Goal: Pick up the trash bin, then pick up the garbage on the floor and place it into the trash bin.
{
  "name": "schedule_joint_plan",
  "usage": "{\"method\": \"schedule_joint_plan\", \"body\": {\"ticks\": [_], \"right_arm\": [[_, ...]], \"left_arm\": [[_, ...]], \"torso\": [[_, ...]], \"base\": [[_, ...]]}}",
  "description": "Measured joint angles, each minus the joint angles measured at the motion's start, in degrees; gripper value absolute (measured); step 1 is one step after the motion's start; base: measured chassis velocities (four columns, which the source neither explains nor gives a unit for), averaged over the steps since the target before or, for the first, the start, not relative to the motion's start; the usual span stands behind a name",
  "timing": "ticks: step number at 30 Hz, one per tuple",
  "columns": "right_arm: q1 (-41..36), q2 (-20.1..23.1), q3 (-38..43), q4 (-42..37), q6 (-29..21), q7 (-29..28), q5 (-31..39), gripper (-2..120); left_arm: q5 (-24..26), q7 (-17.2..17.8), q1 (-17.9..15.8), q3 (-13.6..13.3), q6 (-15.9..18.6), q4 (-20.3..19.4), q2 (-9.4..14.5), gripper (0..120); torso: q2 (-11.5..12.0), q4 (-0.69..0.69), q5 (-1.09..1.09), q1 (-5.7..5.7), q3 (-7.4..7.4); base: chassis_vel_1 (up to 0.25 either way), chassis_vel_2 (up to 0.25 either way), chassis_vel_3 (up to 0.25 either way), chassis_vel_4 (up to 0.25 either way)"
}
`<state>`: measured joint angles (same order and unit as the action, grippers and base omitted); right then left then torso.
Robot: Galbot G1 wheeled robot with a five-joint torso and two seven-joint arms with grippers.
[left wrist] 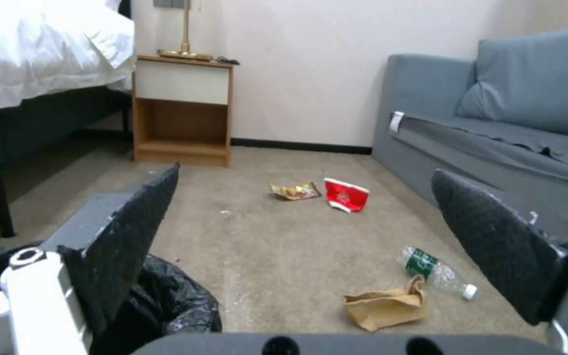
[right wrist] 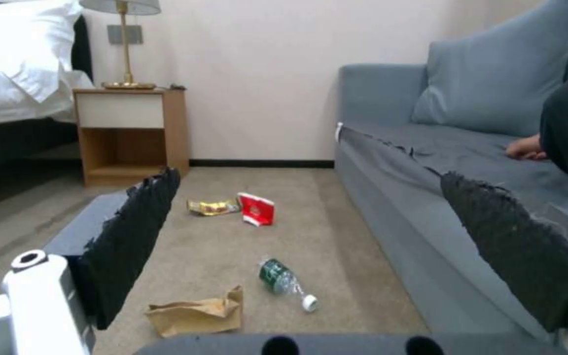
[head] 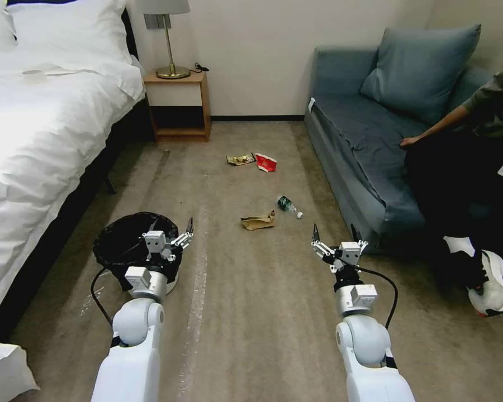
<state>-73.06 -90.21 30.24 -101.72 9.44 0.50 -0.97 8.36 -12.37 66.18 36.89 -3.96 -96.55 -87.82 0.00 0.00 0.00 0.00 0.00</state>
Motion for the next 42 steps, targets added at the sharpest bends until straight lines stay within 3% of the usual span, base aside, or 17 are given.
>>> {"method": "schedule_joint_plan", "body": {"ticks": [18, 32, 35, 37, 39, 41, 42], "right_arm": [[0.1, -0.6, -0.6, 0.9, 0.1, -0.4, -0.7, 100], [0.2, -0.7, -0.6, 1.2, 0.2, -0.3, -0.7, 100], [0.2, -0.6, -0.4, 1.4, 0.3, -0.3, -0.7, 100], [0.2, -0.6, -0.3, 1.9, 0.5, -0.3, -0.7, 100], [0.3, -0.6, -0.3, 2.0, 0.5, -0.3, -0.7, 100], [0.3, -0.7, -0.3, 2.4, 0.7, -0.3, -0.7, 100], [0.3, -0.7, -0.3, 2.4, 0.7, -0.3, -0.7, 100]], "left_arm": [[0.1, -0.1, 0.6, 1.2, -0.5, -0.1, 0.5, 100], [-0.3, 0.0, 0.2, 0.4, -0.5, 0.1, 0.5, 100], [-0.6, 1.4, 0.2, 0.4, -0.1, 0.0, 0.4, 100], [-0.7, 6.0, 0.5, 0.0, 1.4, -0.9, 0.3, 100], [-0.7, 7.3, 0.5, -0.1, 1.9, -1.2, 0.2, 100], [1.4, 14.3, 0.5, -0.9, 5.7, -2.9, 0.0, 100], [1.4, 14.3, 0.5, -0.9, 5.7, -2.9, 0.0, 100]], "torso": [[0.0, 0.00, 0.00, 0.00, 0.00], [0.0, 0.00, 0.00, 0.00, 0.00], [0.0, 0.00, 0.00, 0.00, 0.00], [0.0, 0.00, 0.00, 0.00, 0.00], [0.0, 0.00, 0.00, 0.00, 0.00], [0.0, 0.00, 0.00, 0.00, 0.00], [0.0, 0.00, 0.00, 0.00, 0.00]], "base": [[0.000, 0.000, 0.000, 0.000], [0.000, 0.000, 0.000, 0.000], [0.000, 0.000, 0.000, 0.000], [0.000, 0.000, 0.000, 0.000], [0.000, 0.000, 0.000, 0.000], [0.000, 0.000, 0.000, 0.000], [0.000, 0.000, 0.000, 0.000]]}}
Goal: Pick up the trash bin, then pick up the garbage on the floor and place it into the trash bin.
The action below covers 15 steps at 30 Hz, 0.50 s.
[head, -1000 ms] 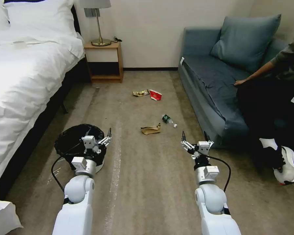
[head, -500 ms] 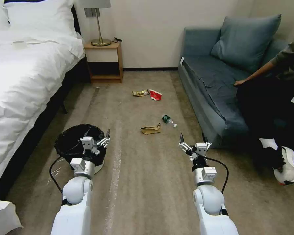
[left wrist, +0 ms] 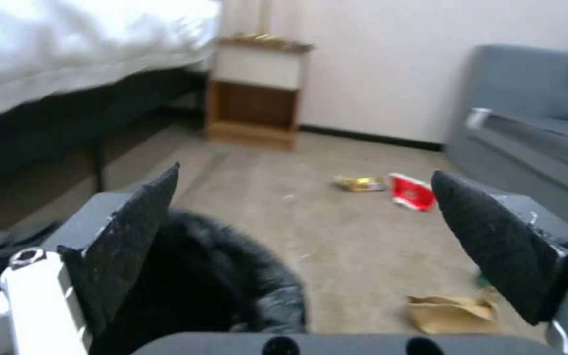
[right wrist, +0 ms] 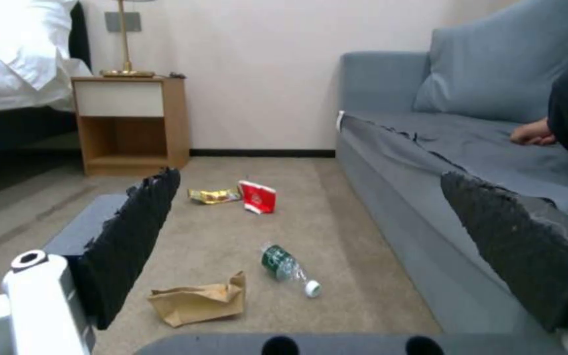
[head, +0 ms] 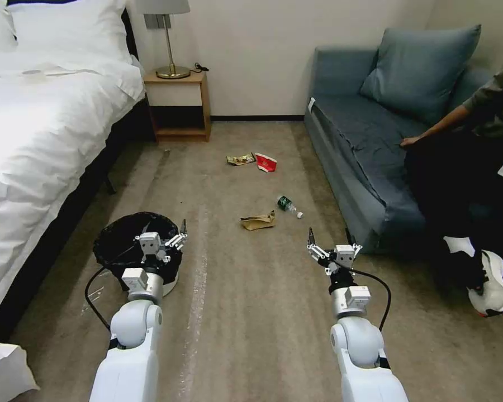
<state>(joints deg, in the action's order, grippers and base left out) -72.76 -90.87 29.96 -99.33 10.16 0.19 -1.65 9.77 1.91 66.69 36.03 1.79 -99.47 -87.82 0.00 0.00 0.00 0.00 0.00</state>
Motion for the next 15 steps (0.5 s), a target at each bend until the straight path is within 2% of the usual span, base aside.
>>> {"method": "schedule_joint_plan", "body": {"ticks": [2, 3, 5, 6, 8, 9, 11, 12, 15], "right_arm": [[0.0, 0.0, 0.0, 0.2, 0.1, 0.0, 0.0, 100], [0.0, 0.0, 0.0, 0.2, 0.1, 0.0, 0.0, 100], [0.0, -0.1, 0.0, 0.4, 0.3, 0.0, 0.0, 100], [0.0, -0.1, 0.0, 0.4, 0.3, 0.0, 0.0, 100], [-0.1, -0.1, 0.0, 0.5, 0.5, 0.1, -0.1, 100], [-0.1, -0.1, 0.0, 0.5, 0.5, 0.1, -0.1, 100], [-0.5, -0.2, -0.1, 0.7, 0.7, 0.1, -0.3, 100], [-0.5, -0.2, -0.1, 0.7, 0.7, 0.1, -0.3, 100], [-0.8, -0.1, 0.0, 0.9, 1.2, 0.1, -0.7, 100]], "left_arm": [[2.7, 5.7, -0.3, -0.4, 2.8, -1.0, 0.0, 100], [2.7, 5.7, -0.3, -0.4, 2.8, -1.0, 0.0, 100], [3.0, 12.1, -1.1, -0.1, 4.1, -0.9, 0.0, 100], [3.0, 12.1, -1.1, -0.1, 4.1, -0.9, 0.0, 100], [3.2, 17.4, -1.9, 0.4, 4.5, -0.1, -0.1, 100], [3.2, 17.4, -1.9, 0.4, 4.5, -0.1, -0.1, 100], [5.2, 22.7, -3.0, 0.8, 5.3, 0.7, -0.2, 100], [5.2, 22.7, -3.0, 0.8, 5.3, 0.7, -0.2, 100], [7.5, 28.0, -4.8, 2.1, 6.9, 1.4, 0.0, 100]], "torso": [[0.0, 0.00, 0.00, 0.00, 0.00], [0.0, 0.00, 0.00, 0.00, 0.00], [0.0, 0.00, 0.00, 0.00, 0.00], [0.0, 0.00, 0.00, 0.00, 0.00], [0.0, 0.00, 0.00, 0.00, 0.00], [0.0, 0.00, 0.00, 0.00, 0.00], [0.0, 0.00, 0.01, 0.00, 0.00], [0.0, 0.00, 0.01, 0.00, 0.00], [0.0, 0.00, 0.01, 0.00, 0.00]], "base": [[0.000, 0.000, 0.000, 0.000], [0.000, 0.000, 0.000, 0.000], [0.000, 0.000, 0.000, 0.000], [0.000, 0.000, 0.000, 0.000], [0.000, 0.000, 0.000, 0.000], [0.000, 0.000, 0.000, 0.000], [0.000, 0.000, 0.000, 0.000], [0.000, 0.000, 0.000, 0.000], [0.000, 0.000, 0.000, 0.000]]}}
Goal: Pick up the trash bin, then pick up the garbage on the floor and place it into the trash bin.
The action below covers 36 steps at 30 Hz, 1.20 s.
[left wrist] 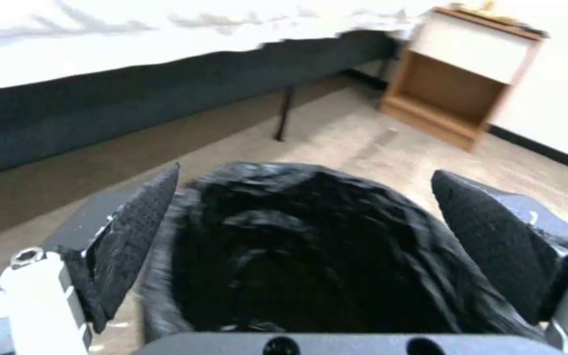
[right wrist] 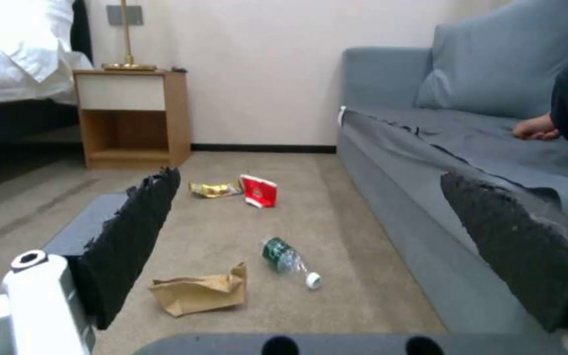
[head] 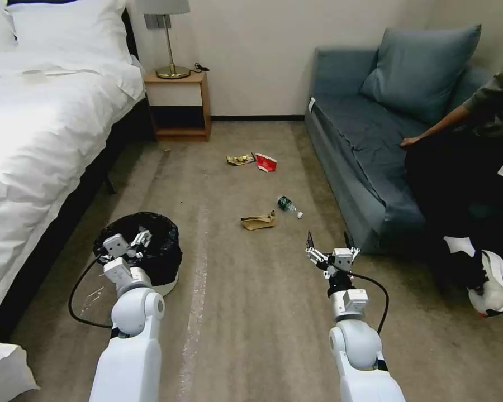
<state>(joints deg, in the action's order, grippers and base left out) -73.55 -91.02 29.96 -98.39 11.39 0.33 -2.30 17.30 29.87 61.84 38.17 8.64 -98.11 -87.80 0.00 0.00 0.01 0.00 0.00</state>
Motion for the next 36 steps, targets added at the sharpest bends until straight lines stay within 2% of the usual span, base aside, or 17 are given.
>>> {"method": "schedule_joint_plan", "body": {"ticks": [1, 3, 6, 8, 14, 18, 23, 26, 32, 36], "right_arm": [[0.0, 0.0, 0.0, 0.0, 0.0, 0.0, 0.0, 100], [-0.2, 0.0, 0.1, 0.0, 0.1, 0.0, -0.1, 100], [-0.4, 0.0, 0.2, 0.1, 0.2, 0.0, -0.1, 100], [-0.6, 0.0, 0.5, 0.3, 0.3, -0.1, -0.1, 100], [-0.7, 0.1, 0.7, 0.5, 0.5, -0.1, 0.0, 100], [-0.7, 0.1, 0.8, 0.6, 0.6, -0.2, -0.1, 100], [-0.8, 0.1, 0.8, 0.7, 0.8, -0.1, -0.1, 100], [-0.8, 0.1, 0.8, 0.7, 0.9, -0.1, -0.2, 100], [-0.8, 0.1, 0.9, 1.3, 1.3, 0.0, -0.2, 100], [-0.8, 0.1, 1.0, 1.6, 1.5, 0.0, -0.2, 100]], "left_arm": [[0.0, 0.0, 0.0, 0.0, 0.0, 0.0, 0.0, 100], [2.7, 3.2, -1.5, 1.2, 1.7, 0.4, 0.5, 100], [4.0, 4.2, -2.1, 1.7, 2.3, 0.7, 0.7, 100], [7.1, 7.2, -4.0, 3.5, 4.1, 2.0, 1.2, 100], [11.2, 9.8, -5.9, 5.7, 6.0, 3.8, 1.4, 100], [12.8, 10.2, -6.7, 6.4, 6.6, 5.2, 1.8, 100], [14.6, 9.6, -8.8, 6.7, 7.0, 9.3, 2.3, 100], [14.9, 9.3, -9.2, 6.7, 7.0, 10.3, 2.3, 100], [15.1, 7.7, -10.8, 7.0, 7.0, 15.4, 2.1, 98], [15.1, 7.2, -11.0, 7.3, 6.9, 17.3, 1.9, 98]], "torso": [[0.0, 0.00, 0.00, 0.00, 0.00], [0.0, 0.00, -0.01, 0.00, 0.00], [0.0, 0.00, 0.00, 0.00, 0.00], [0.0, 0.00, 0.00, 0.00, 0.00], [0.0, 0.00, 0.00, 0.00, 0.00], [0.0, 0.00, 0.00, 0.00, 0.00], [0.0, 0.00, -0.01, 0.00, 0.00], [0.0, 0.00, 0.00, 0.00, 0.00], [0.0, -0.01, -0.01, 0.00, 0.00], [0.0, 0.00, -0.01, 0.00, 0.00]], "base": [[0.000, 0.000, 0.000, 0.000], [0.000, 0.000, 0.000, 0.000], [0.000, 0.000, 0.000, 0.000], [0.000, 0.000, 0.000, 0.000], [0.000, 0.000, 0.000, 0.000], [0.000, 0.000, 0.000, 0.000], [0.000, 0.000, 0.000, 0.000], [0.000, 0.000, 0.000, 0.000], [0.000, 0.000, 0.000, 0.000], [0.000, 0.000, 0.000, 0.000]]}}
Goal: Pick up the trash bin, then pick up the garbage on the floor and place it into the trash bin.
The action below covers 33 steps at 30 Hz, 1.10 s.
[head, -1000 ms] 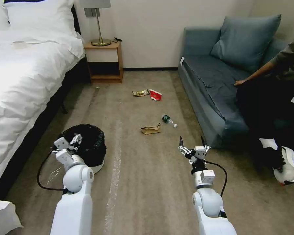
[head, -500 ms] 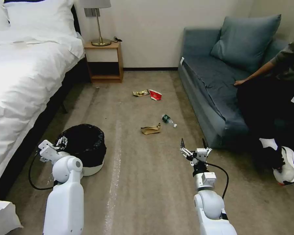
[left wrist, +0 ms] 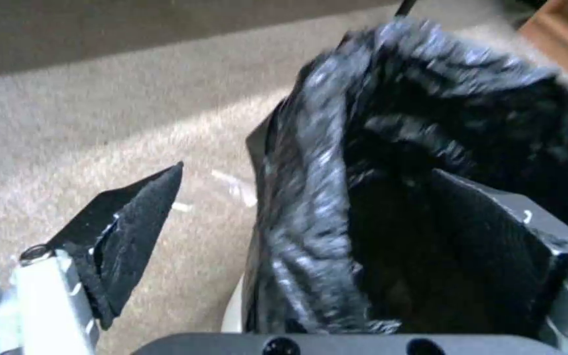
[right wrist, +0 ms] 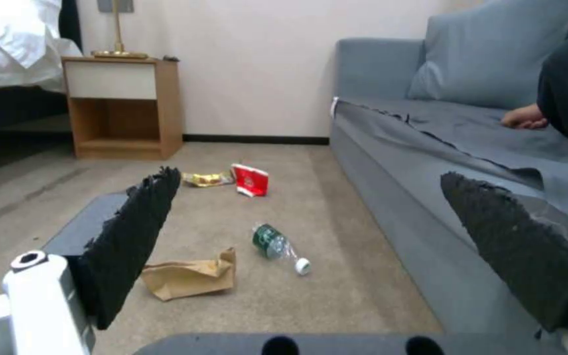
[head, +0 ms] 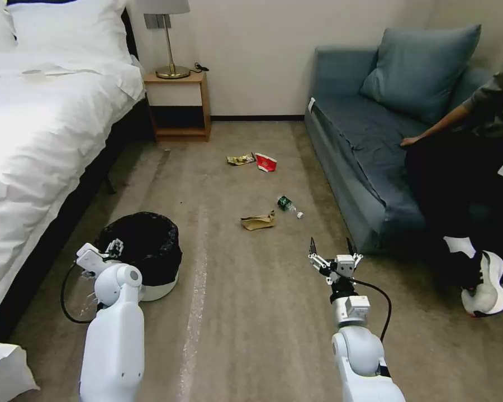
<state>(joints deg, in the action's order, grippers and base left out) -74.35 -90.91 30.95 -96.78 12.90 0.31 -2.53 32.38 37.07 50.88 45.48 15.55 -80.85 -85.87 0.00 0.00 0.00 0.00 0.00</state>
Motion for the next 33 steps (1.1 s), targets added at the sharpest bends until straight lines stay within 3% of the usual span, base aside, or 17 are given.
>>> {"method": "schedule_joint_plan", "body": {"ticks": [4, 6, 10, 15, 19, 21, 27, 33], "right_arm": [[0.0, -0.1, 0.0, 0.3, 0.1, 0.0, -0.1, 100], [0.1, -0.1, 0.0, 0.7, 0.4, 0.0, -0.2, 100], [0.2, -0.2, -0.1, 0.9, 0.5, 0.0, -0.2, 100], [0.4, -0.3, -0.2, 1.2, 0.6, 0.1, -0.3, 100], [0.7, -0.1, -0.3, 1.4, 0.7, 0.1, -0.7, 100], [0.9, 0.2, -0.1, 1.4, 0.7, 0.1, -0.9, 100], [1.0, 0.4, 0.2, 1.4, 0.7, 0.1, -0.9, 100], [1.0, 0.3, 0.3, 1.4, 0.7, 0.1, -0.8, 100]], "left_arm": [[0.0, -0.2, 0.0, 0.2, -0.2, 0.7, -0.2, 94], [0.0, -0.6, 0.0, 0.3, -0.5, 1.0, -0.2, 80], [0.3, -0.9, 0.0, 0.4, -0.6, 1.3, -0.2, 70], [0.3, -1.3, 0.1, 0.4, -0.7, 1.7, -0.3, 47], [0.3, -1.4, 0.2, 0.4, -0.9, 1.8, -0.3, 37], [0.2, -1.5, 0.4, 0.5, -1.0, 2.0, -0.3, 26], [0.3, -2.4, 0.9, 1.0, -1.1, 1.9, -0.3, 6], [-0.3, -2.4, 1.5, 1.2, -1.1, 1.7, -0.3, 5]], "torso": [[0.0, 0.00, -0.03, 0.00, 0.00], [0.0, 0.01, -0.04, 0.00, 0.01], [0.0, 0.01, -0.05, 0.00, 0.01], [0.0, 0.01, -0.05, -0.01, 0.02], [0.0, 0.01, -0.05, -0.01, 0.02], [0.0, 0.01, -0.04, -0.01, 0.02], [0.0, 0.00, -0.03, 0.00, 0.02], [0.0, -0.01, -0.03, -0.01, 0.02]], "base": [[0.000, 0.000, 0.000, 0.000], [0.000, 0.000, 0.000, 0.000], [0.000, 0.000, 0.000, 0.000], [0.000, 0.000, 0.000, 0.000], [0.000, 0.000, 0.000, 0.000], [0.000, 0.000, 0.000, 0.000], [0.000, 0.000, 0.000, 0.000], [0.000, 0.000, 0.000, 0.000]]}}
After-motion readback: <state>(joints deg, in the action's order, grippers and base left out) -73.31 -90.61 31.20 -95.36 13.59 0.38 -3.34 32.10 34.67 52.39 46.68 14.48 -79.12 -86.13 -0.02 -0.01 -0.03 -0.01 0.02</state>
